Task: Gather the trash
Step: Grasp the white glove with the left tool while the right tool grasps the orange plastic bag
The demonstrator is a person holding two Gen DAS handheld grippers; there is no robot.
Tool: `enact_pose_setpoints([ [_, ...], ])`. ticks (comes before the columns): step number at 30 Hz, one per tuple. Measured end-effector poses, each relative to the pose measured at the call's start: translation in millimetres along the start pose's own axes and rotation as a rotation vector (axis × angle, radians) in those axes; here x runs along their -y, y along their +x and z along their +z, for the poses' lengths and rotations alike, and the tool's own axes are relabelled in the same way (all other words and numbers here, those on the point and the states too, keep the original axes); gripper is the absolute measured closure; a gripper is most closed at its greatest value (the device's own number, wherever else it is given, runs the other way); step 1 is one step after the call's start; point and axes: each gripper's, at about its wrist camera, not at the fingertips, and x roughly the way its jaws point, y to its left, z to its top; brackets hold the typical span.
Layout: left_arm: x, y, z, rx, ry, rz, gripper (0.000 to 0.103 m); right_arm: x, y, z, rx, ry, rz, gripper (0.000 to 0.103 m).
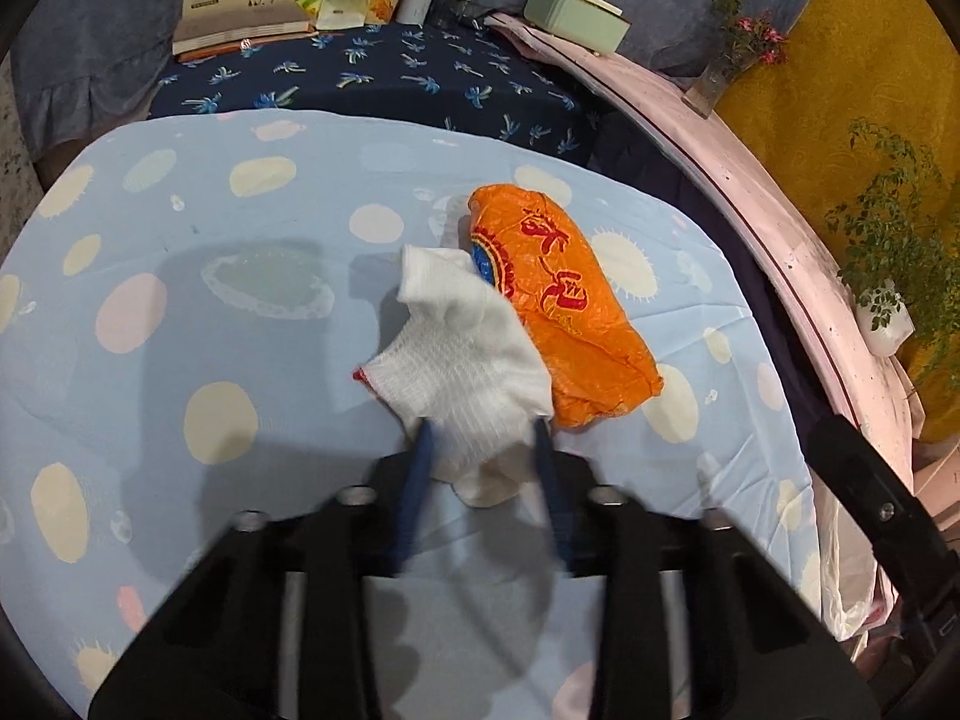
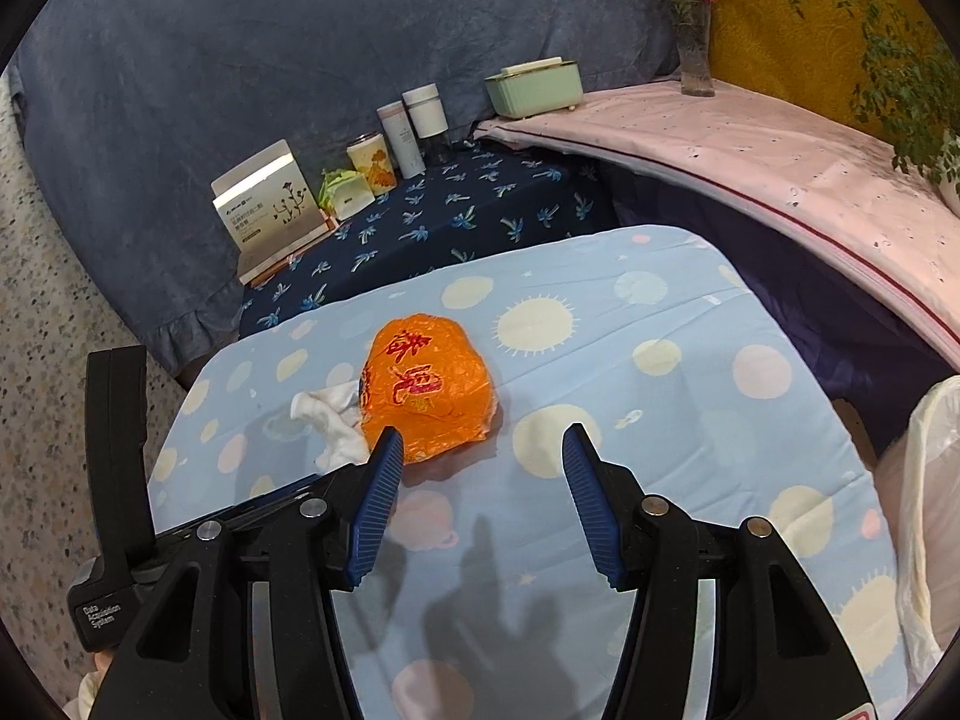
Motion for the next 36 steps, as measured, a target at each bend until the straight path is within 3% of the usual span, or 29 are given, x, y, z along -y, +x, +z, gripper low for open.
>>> enact_pose_setpoints([
  [1,-1.7,-0.3,-0.1,-0.002,0.001,-0.006,0.095,-3.5,3.5,0.0,-0.004,-0.004,0.004,0.049],
  [7,-20.3,-23.2,4.4,0.061,-0.025,-0.014,0.097,-24.9,20.7,1.0,-0.03,-0.042,0.026,0.049],
  [13,-43.5,-37.5,18.5,0.102,-0.054,0.032,0.097,-46.5,45.2,3.3,-0.064,-0.069,0.047,0.049],
  [19,-62.2,-37.5,25.5,0.104,-0.078,0.068,0.097,-64.0,77.5,2.0,-0.116,-0.094,0.052,0.048],
  [22,-66.8,-35.3,26.1,0.102,-0.086,0.066,0.097,-70.7,92.3,-3.8,-0.142,-0.11,0.048,0.042],
  [28,-69.2,-30.6,26.6,0.096,-0.088,0.06,0.097,-77.3,113.6,-18.5,-0.182,-0.158,0.011,0.043],
  [31,-68.8,-29.5,25.5,0.095,-0.088,0.056,0.097,-73.5,115.7,-18.9,-0.182,-0.16,-0.016,0.056],
  [34,-62.2,-29.8,24.7,0.095,-0.08,0.047,0.097,-68.1,111.6,-16.2,-0.182,-0.156,-0.015,0.076],
  [36,-56.0,-30.3,24.2,0.095,-0.072,0.039,0.097,-62.7,104.8,-13.6,-0.174,-0.146,-0.011,0.082],
])
